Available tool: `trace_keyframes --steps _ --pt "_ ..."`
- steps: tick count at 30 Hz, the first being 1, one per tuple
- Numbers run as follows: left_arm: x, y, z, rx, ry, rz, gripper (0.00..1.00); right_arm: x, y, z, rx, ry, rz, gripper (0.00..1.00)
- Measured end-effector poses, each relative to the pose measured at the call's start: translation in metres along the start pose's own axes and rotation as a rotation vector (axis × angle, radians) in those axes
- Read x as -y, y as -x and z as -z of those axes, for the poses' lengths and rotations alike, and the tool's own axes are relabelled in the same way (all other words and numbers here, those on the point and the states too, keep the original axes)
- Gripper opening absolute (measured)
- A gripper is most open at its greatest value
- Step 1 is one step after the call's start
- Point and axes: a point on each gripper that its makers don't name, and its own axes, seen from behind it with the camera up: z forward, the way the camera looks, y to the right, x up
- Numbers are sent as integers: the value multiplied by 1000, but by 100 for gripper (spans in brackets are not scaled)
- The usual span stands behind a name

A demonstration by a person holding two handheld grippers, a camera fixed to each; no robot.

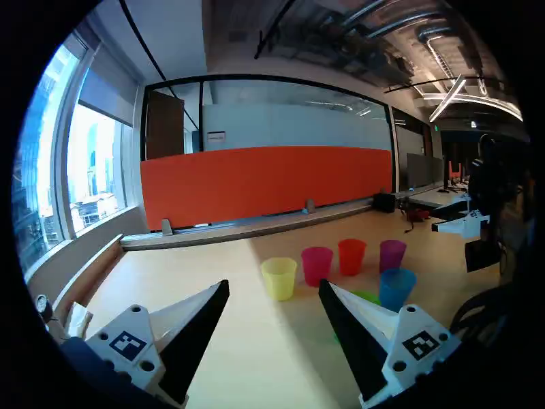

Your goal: Pour water

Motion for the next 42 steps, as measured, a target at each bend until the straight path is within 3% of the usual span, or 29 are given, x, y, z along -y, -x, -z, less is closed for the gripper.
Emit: trace_keyframes --steps 9,24,33,42 --pt "11 -11 2 -54 -82 3 98 -34 -20 4 -109 155 -49 100" --pt "32 -31 7 -137 -210 27 98 -80 -41 29 -254 337 -140 100" --pt "44 -32 5 -165 -289 13 98 -88 -42 32 -264 366 -153 100" --pt "46 -20 -1 -175 -335 2 98 -89 -44 31 -268 375 -161 100"
